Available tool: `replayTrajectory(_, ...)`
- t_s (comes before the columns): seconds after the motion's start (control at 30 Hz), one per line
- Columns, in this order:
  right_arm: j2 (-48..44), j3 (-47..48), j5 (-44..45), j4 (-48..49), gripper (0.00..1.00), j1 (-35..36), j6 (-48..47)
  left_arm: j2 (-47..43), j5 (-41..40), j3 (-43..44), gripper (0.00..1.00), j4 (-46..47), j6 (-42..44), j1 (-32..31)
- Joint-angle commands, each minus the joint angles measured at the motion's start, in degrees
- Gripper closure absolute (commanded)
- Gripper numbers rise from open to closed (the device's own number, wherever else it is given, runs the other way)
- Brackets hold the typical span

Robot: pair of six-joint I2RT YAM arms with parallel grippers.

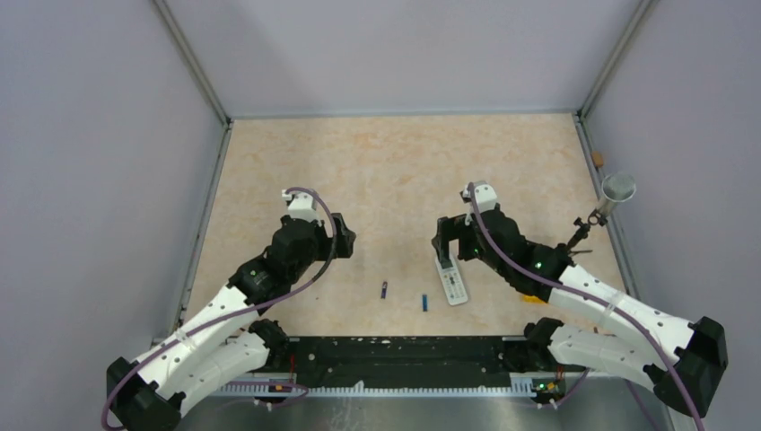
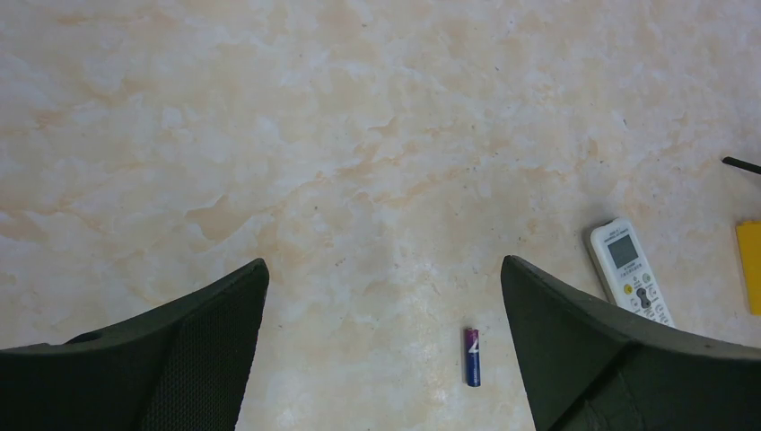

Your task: Load the batteries into the remote control

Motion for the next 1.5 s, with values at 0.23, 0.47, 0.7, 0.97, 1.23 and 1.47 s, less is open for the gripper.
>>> replayTrajectory(0.23, -0.2, 3.6, 1.7, -1.9, 0.01, 0.3, 0.5, -1.6, -0.1, 1.5, 0.01, 0.2, 0.0, 0.2)
replayTrajectory(0.47, -0.5, 5.0, 2.4, -4.7, 0.01, 0.4, 0.6, -2.2, -0.3, 1.6, 0.01, -0.9, -0.2, 0.2)
replayTrajectory(0.7, -4.5, 3.4, -1.1, -3.4, 0.01, 0.3, -0.8, -2.8, -1.1, 1.4, 0.01, -2.4, -0.5, 0.2)
replayTrajectory(0.97, -4.1, 5.2, -4.4, -6.5, 0.05, 0.3, -1.7, -4.6, 0.6, -0.2, 0.01, -3.0, -0.8, 0.1)
replayTrajectory(1.23, 1.7, 6.3, -5.3, -10.7, 0.10, 1.7, 0.3, -5.3, 1.6, -2.9, 0.01, -3.0, -1.3, 0.2)
replayTrajectory(1.47, 7.4, 6.3, 0.2, -15.6, 0.15, 2.5, 4.5, -5.6, 2.9, -4.7, 0.01, -2.8, -2.7, 0.2)
